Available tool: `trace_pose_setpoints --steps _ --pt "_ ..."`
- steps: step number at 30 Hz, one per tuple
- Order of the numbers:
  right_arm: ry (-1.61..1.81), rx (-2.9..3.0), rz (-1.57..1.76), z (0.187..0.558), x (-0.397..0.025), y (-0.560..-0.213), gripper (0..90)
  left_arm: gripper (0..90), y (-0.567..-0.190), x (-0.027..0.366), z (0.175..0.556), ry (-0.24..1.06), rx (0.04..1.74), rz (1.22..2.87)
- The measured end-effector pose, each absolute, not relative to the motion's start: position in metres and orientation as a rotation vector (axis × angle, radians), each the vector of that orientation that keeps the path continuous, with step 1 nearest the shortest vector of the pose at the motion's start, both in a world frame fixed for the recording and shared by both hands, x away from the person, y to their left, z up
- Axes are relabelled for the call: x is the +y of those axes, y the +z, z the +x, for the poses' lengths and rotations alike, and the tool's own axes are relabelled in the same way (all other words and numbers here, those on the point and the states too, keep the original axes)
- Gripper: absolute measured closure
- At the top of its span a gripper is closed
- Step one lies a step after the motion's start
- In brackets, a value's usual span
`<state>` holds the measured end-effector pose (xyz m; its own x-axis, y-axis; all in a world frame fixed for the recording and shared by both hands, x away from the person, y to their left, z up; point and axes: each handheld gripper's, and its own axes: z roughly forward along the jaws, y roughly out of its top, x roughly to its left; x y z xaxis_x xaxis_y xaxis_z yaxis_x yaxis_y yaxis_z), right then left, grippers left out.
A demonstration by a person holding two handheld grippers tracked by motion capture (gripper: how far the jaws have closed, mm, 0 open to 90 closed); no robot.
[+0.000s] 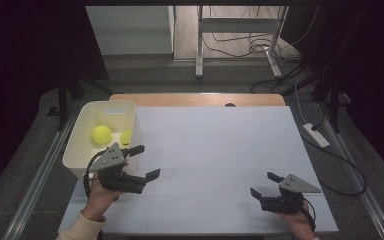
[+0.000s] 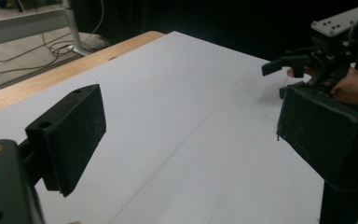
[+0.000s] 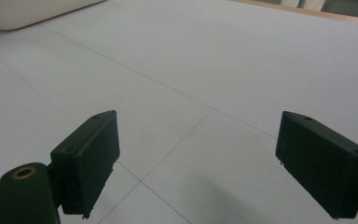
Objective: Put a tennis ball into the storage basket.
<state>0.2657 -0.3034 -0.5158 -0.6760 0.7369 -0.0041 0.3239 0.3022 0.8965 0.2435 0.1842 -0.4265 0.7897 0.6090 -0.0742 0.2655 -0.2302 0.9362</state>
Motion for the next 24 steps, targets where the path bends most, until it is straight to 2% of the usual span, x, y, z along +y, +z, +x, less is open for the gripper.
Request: trace_pose_setpoints --steps 13,24 --pt "1.339 2.158 0.948 0.265 -0.303 -0.516 13.3 8.8 -0.455 0.172 0.226 0.336 0.62 1.865" --pt "1.352 2.159 0.946 0.265 -0.305 -0.516 13.2 8.7 -0.493 0.172 0.23 0.318 0.664 1.93"
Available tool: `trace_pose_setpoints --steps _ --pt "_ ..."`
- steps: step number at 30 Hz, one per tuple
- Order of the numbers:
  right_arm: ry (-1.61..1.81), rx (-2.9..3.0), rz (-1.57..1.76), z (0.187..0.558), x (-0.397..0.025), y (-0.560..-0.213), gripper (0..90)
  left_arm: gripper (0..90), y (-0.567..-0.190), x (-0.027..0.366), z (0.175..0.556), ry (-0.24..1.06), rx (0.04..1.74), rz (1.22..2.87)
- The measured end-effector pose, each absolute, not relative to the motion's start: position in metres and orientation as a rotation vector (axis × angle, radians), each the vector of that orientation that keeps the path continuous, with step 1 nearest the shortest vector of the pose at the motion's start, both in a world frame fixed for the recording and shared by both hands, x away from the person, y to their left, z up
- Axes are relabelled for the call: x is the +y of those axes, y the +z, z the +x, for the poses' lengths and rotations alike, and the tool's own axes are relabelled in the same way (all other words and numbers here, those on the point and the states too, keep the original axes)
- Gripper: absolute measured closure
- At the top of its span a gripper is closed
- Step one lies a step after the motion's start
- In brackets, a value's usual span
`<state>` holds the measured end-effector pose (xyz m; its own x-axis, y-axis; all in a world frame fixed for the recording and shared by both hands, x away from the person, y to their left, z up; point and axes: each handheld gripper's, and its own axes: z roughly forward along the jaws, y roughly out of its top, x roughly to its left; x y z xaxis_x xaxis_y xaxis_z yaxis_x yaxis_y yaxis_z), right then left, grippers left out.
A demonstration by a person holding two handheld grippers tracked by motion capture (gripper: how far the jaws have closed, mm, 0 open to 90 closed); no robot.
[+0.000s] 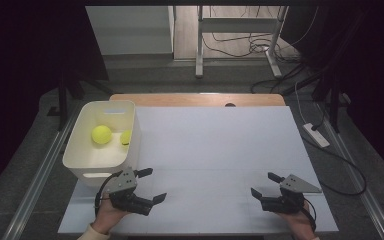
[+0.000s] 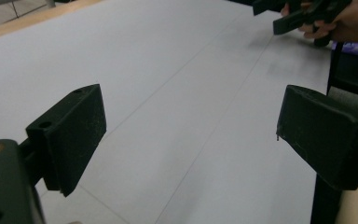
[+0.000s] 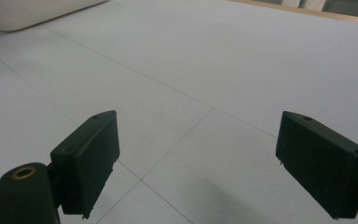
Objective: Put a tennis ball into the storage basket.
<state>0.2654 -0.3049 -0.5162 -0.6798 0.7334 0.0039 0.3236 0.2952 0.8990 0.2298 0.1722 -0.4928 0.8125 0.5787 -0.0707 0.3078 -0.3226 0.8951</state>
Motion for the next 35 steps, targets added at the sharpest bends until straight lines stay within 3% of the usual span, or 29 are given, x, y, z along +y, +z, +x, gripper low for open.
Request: trace_pose_setpoints --steps 18,35 --pt "1.365 2.166 0.933 0.262 -0.308 -0.516 13.0 9.0 -0.521 0.188 0.231 0.332 0.73 1.929" --pt "1.366 2.17 0.931 0.262 -0.309 -0.516 13.0 9.2 -0.521 0.188 0.231 0.332 0.736 1.932"
